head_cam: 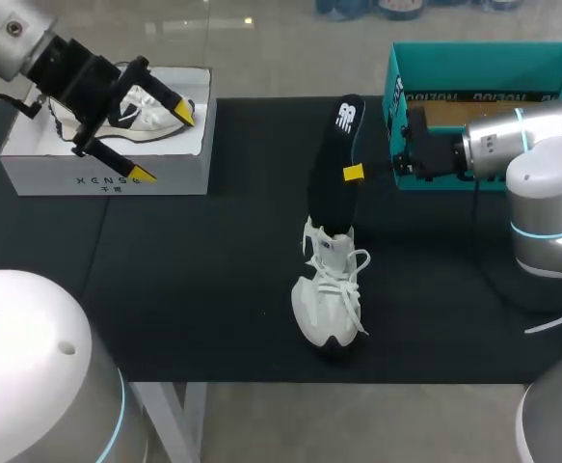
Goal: Take the shoe out of the shoebox, open the shoe tongue, remove and reinsert the insole, then place the shoe into the shoebox
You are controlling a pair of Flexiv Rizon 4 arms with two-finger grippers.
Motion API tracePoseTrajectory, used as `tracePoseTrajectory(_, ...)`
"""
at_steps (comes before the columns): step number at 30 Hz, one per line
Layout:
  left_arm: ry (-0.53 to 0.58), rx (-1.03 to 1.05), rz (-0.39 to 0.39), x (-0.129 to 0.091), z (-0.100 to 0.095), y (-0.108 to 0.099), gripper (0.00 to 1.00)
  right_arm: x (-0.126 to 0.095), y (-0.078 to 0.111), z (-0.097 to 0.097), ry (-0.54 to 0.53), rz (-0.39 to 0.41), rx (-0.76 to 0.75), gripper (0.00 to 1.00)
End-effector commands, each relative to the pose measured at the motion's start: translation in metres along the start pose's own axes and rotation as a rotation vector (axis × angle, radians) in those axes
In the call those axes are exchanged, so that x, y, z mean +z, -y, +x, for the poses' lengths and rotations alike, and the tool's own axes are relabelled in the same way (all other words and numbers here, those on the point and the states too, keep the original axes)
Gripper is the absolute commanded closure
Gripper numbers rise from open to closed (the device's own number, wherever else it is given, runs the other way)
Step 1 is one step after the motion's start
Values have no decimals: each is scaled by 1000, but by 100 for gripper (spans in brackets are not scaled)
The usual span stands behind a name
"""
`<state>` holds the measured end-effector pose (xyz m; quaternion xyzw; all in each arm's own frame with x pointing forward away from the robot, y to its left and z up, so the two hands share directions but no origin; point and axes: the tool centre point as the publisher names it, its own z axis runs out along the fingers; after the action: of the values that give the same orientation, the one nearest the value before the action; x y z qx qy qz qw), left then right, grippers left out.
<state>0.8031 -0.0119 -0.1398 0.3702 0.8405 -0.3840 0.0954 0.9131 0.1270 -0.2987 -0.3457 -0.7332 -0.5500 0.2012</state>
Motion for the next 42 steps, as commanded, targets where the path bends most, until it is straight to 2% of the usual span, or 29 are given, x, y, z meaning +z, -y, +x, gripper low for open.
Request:
tracePoseTrajectory(1, -4, -1, -4, -1, 0, 0, 0, 3, -3, 0, 5, -14, -7, 100)
tracePoseTrajectory(11, -4, -1, -4, -1, 0, 0, 0, 4, -20, 2, 23, -28, -78, 100)
tracePoseTrajectory(20, -4, -1, -4, -1, 0, 0, 0, 5, -20, -1, 34, -7, -122, 100)
tracePoseTrajectory(29, -4, -1, -4, -1, 0, 0, 0, 0, -6, -2, 27, -6, -124, 100)
tracePoseTrajectory(34, -4, -1, -4, -1, 0, 0, 0, 4, 5, -4, 19, 28, -115, 100)
tracePoseTrajectory(42, -4, -1, -4, -1, 0, 0, 0, 15, 25, 7, -11, 74, -120, 100)
